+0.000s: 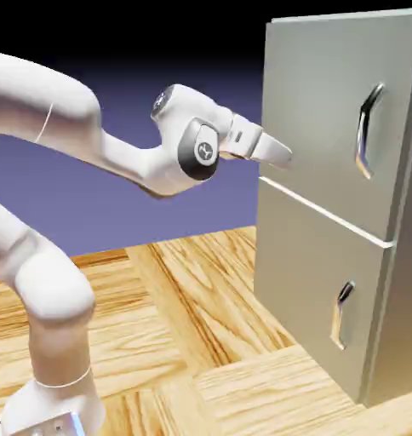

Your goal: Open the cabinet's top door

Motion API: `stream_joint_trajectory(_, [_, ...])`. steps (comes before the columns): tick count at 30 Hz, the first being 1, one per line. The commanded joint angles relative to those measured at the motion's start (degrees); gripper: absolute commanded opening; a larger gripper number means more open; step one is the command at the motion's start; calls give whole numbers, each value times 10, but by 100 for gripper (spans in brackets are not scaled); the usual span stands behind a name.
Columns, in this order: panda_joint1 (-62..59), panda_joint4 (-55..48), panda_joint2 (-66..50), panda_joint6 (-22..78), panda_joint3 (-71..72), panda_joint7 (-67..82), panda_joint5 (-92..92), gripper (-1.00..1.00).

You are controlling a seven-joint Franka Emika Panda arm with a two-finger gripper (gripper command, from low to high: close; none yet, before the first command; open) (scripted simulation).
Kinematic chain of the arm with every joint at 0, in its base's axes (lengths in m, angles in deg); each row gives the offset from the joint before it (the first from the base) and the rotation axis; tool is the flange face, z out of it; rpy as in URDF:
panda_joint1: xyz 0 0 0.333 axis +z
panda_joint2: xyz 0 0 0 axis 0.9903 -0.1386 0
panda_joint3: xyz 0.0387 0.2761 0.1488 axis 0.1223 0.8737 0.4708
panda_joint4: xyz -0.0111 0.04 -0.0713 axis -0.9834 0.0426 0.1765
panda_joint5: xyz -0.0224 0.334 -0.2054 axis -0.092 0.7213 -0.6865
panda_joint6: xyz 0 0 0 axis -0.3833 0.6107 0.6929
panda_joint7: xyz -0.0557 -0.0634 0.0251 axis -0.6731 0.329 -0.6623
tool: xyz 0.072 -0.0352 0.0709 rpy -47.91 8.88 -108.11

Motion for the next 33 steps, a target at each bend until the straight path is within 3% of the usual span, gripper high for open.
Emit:
stream_joint_trajectory(1, [7, -6, 3, -1, -9, -19, -25, 0])
stream_joint_trajectory(33, [242, -198, 84, -29, -293, -634, -822, 0])
